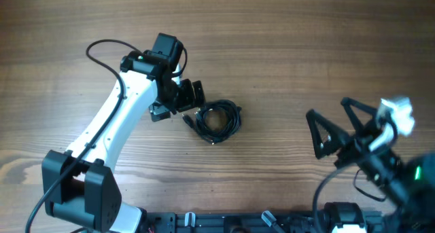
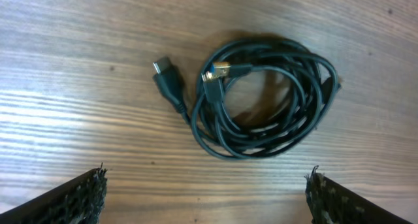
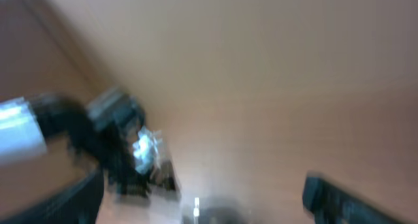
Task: Untangle cables
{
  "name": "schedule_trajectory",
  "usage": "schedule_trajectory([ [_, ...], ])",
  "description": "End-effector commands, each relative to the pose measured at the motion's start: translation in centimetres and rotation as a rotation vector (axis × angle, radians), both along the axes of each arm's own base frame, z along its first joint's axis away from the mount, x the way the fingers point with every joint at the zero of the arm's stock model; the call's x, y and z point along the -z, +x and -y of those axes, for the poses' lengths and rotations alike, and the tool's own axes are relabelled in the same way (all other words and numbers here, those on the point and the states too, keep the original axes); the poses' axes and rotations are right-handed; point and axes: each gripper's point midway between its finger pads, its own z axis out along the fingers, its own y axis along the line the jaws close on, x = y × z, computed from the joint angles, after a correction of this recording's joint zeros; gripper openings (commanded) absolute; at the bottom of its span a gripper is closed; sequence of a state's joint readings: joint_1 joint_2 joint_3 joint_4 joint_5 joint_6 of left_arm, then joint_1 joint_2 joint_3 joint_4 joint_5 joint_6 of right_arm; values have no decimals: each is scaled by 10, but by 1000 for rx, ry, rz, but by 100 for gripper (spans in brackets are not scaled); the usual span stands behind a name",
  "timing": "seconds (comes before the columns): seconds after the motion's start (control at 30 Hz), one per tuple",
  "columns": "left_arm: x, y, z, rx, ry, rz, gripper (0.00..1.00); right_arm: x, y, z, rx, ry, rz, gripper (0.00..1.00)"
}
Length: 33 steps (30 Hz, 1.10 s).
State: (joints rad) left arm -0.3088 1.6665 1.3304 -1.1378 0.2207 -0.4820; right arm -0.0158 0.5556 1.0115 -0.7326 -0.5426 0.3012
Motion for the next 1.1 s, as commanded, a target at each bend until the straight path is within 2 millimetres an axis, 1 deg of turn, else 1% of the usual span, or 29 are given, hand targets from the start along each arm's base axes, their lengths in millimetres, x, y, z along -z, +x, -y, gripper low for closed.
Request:
schedule_trajectory([
  [0.0,3,3,-13,-66,12,-19,100,-7,17,-20,-174,-50,-164,100],
  [0.03,3,3,-15,-72,13,-20,100,-6,17,-34,-270,19,-256,100],
  [0.07,3,4,-16,-75,13,-20,100,-2,21,-42,-327,75,-323,100],
  [0.13,3,4,-16,-76,13,-21,100,6,27,-54,-421,130,-386,100],
  [0.17,3,3,-16,-76,14,-23,100,17,32,-59,-463,122,-422,100],
  [0.2,3,3,-16,-76,14,-23,100,36,39,-60,-443,84,-489,100],
  [0.27,3,3,-16,-77,14,-22,100,86,48,-60,-339,-77,-661,99],
  [0.3,3,4,-16,-79,13,-21,100,102,52,-62,-293,-128,-719,99],
  [0.4,3,6,-20,-93,12,-16,100,131,60,-73,-232,-210,-810,89],
  [0.53,3,14,-42,-192,10,-24,100,160,69,-92,-272,-261,-873,89],
  [0.6,4,14,-52,-223,12,-32,100,178,77,-95,-270,-272,-918,89],
  [0.67,4,13,-59,-237,15,-41,100,196,82,-98,-257,-271,-976,85],
  [0.73,4,14,-63,-241,22,-38,100,221,82,-106,-297,-277,-1054,80],
  [0.8,5,16,-69,-245,54,-25,100,239,80,-112,-324,-308,-1094,76],
  [0.87,5,18,-72,-248,71,-14,100,255,83,-119,-337,-321,-1111,75],
  [0.9,5,19,-71,-247,69,-11,100,260,88,-123,-342,-322,-1099,75],
  [0.97,5,19,-71,-247,69,-10,100,266,105,-133,-373,-327,-1017,67],
  [1.07,5,19,-71,-247,69,-10,100,268,128,-142,-414,-352,-885,65],
])
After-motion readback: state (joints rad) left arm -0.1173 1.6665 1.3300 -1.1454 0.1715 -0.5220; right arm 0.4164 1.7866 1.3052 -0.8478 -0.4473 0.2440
